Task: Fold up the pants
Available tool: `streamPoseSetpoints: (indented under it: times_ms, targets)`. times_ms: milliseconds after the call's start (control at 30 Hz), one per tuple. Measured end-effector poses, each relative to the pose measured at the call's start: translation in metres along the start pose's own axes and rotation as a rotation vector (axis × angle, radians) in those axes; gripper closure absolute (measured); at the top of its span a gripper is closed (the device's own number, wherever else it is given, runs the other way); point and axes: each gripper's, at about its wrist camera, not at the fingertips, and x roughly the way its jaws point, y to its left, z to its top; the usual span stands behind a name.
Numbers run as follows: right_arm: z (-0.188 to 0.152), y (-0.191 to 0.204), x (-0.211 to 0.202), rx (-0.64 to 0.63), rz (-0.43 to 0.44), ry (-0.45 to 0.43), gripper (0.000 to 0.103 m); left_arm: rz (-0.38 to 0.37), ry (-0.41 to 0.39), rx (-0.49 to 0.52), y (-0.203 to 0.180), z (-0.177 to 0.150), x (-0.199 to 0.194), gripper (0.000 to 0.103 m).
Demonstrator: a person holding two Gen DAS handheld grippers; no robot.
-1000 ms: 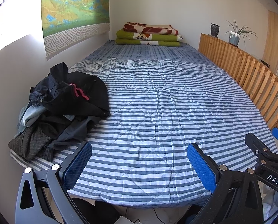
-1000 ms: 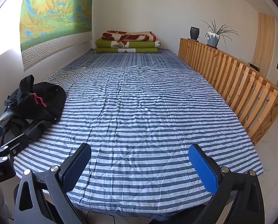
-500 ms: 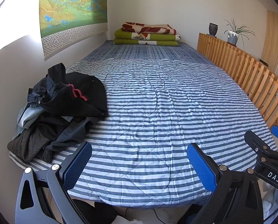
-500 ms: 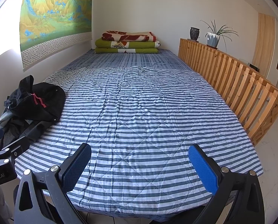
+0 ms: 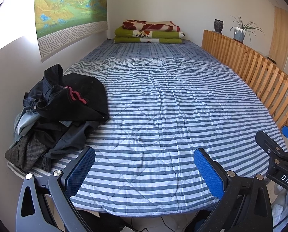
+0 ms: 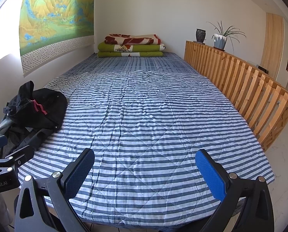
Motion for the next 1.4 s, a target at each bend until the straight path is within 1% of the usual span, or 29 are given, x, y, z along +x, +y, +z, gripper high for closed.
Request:
streamPoseSetpoints:
  times_ms: [100, 233, 400, 467, 600, 767, 833, 867, 900, 967, 1067, 1133, 1200, 1267, 1333, 1400]
  targets:
    - [0.000, 0.001, 0.005, -0.002, 0.002, 0.004, 0.001, 0.016, -0.005, -0.012, 0.003, 0.000, 0.005, 0.000]
    - [0.000, 0.002, 0.015, -0.002, 0.008, 0.013, 0.001, 0.006, 0.006, -0.034, 0.010, 0.000, 0.016, 0.000]
    - [0.002, 0.010, 0.031, -0.037, 0.051, 0.020, 0.001, -0.045, 0.030, -0.124, 0.029, -0.001, 0.031, 0.000]
    - [0.004, 0.016, 0.038, -0.052, 0.066, 0.013, 0.001, -0.017, 0.037, -0.132, 0.037, -0.001, 0.038, 0.000]
    - [0.012, 0.032, 0.055, -0.086, 0.111, 0.008, 0.001, 0.073, 0.027, -0.087, 0.054, -0.001, 0.050, 0.000]
    - [0.033, 0.062, 0.085, -0.111, 0.174, 0.051, 0.001, 0.112, 0.049, -0.169, 0.102, -0.003, 0.069, 0.000]
    - [0.044, 0.079, 0.095, -0.114, 0.218, 0.060, 0.001, 0.110, 0.067, -0.198, 0.123, -0.007, 0.077, 0.001]
    - [0.049, 0.089, 0.100, -0.120, 0.238, 0.058, 0.001, 0.104, 0.070, -0.207, 0.132, -0.009, 0.079, 0.004]
    - [0.055, 0.099, 0.104, -0.131, 0.257, 0.055, 0.001, 0.123, 0.067, -0.214, 0.140, -0.011, 0.080, 0.006]
    - [0.067, 0.126, 0.113, -0.167, 0.288, 0.049, 0.001, 0.173, 0.051, -0.225, 0.156, -0.015, 0.081, 0.006]
    - [0.084, 0.170, 0.125, -0.217, 0.346, 0.036, 0.001, 0.179, 0.055, -0.254, 0.182, -0.016, 0.085, 0.006]
    - [0.095, 0.200, 0.137, -0.242, 0.397, 0.044, 0.001, 0.205, 0.042, -0.266, 0.199, -0.015, 0.085, 0.006]
    - [0.105, 0.229, 0.151, -0.258, 0.446, 0.070, 0.001, 0.224, 0.029, -0.267, 0.215, -0.010, 0.084, 0.007]
    - [0.114, 0.257, 0.170, -0.266, 0.485, 0.106, 0.007, 0.256, 0.006, -0.266, 0.232, -0.005, 0.079, 0.009]
    - [0.120, 0.282, 0.190, -0.261, 0.533, 0.162, 0.011, 0.291, -0.015, -0.276, 0.251, 0.000, 0.076, 0.009]
    - [0.124, 0.308, 0.209, -0.248, 0.602, 0.229, 0.011, 0.313, -0.030, -0.301, 0.271, 0.005, 0.075, 0.012]
